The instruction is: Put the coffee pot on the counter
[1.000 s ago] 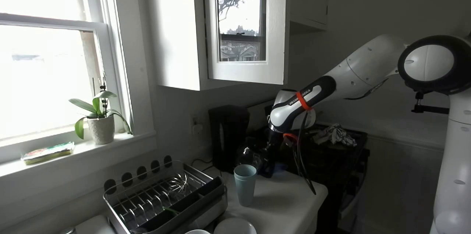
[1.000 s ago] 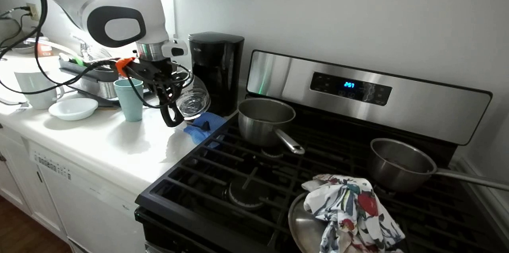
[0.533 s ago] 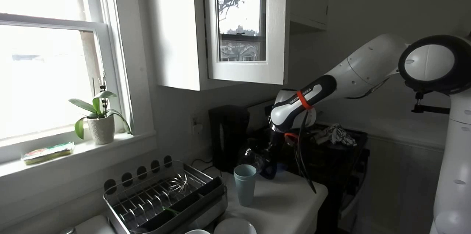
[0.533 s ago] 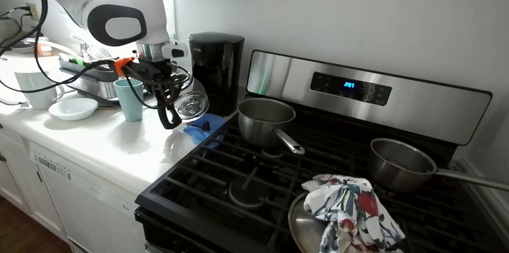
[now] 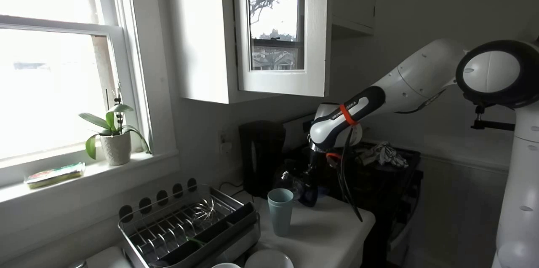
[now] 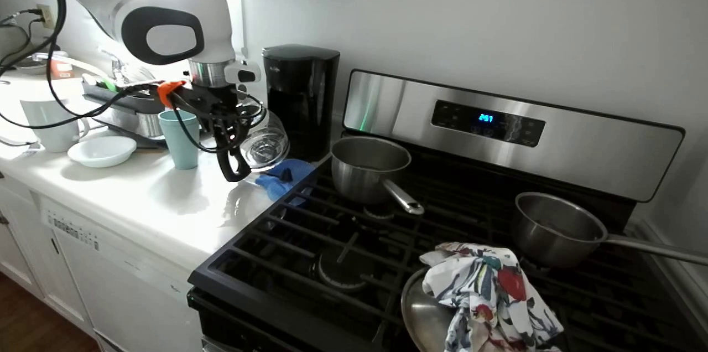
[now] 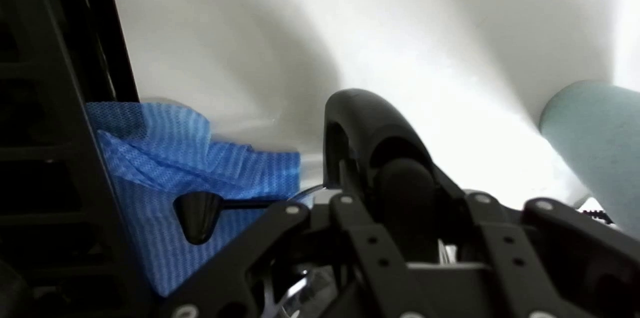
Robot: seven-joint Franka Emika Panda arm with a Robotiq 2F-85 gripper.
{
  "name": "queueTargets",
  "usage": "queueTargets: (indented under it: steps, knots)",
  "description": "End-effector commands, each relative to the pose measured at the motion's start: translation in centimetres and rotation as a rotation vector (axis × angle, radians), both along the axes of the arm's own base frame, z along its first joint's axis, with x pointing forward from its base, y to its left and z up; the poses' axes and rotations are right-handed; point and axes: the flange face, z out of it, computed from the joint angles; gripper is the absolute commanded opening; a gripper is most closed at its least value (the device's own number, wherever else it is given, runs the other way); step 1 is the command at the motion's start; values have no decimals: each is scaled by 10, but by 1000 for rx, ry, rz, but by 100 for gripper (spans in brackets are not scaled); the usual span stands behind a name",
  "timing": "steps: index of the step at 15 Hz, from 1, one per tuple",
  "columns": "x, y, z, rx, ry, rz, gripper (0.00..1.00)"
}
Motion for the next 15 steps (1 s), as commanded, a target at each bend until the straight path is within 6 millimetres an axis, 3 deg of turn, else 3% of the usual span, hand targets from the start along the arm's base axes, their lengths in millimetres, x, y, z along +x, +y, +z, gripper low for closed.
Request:
queueTargets:
  steps: [1, 15]
  knots:
    - [-7, 4, 4, 2, 14, -1, 8]
    - [-26, 5, -7, 7, 66, -28, 8]
